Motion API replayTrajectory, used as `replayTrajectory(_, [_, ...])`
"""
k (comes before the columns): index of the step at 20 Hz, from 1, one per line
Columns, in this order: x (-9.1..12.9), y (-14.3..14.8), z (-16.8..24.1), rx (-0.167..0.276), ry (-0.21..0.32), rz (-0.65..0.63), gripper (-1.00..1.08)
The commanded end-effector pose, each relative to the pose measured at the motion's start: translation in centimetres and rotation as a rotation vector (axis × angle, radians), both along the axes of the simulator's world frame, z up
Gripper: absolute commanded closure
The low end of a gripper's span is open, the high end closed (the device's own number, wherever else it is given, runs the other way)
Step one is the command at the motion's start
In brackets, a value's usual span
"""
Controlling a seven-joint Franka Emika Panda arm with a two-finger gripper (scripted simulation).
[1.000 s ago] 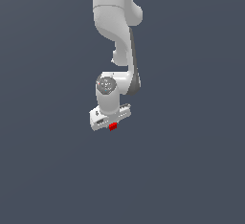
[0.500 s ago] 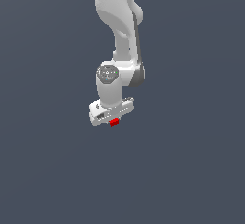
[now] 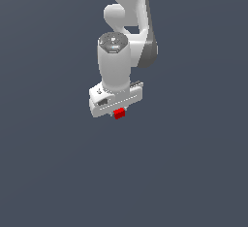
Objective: Pick up the red cube and move it to a goal position.
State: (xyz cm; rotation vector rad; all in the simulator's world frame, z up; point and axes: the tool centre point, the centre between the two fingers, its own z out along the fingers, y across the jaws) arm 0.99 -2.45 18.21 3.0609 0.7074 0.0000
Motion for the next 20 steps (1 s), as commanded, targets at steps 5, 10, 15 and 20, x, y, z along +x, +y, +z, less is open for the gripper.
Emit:
replayTrajectory(5, [0.9,1.4,7.3,0.000,0.000,0.000,1.08])
replayTrajectory(10, [1.6,2.3,12.3,0.000,0.000,0.000,1.08])
replayTrajectory(15, [2.2,3.0,15.9,0.000,0.000,0.000,1.08])
replayTrajectory(20, [2.6,3.4,18.1,0.000,0.000,0.000,1.08])
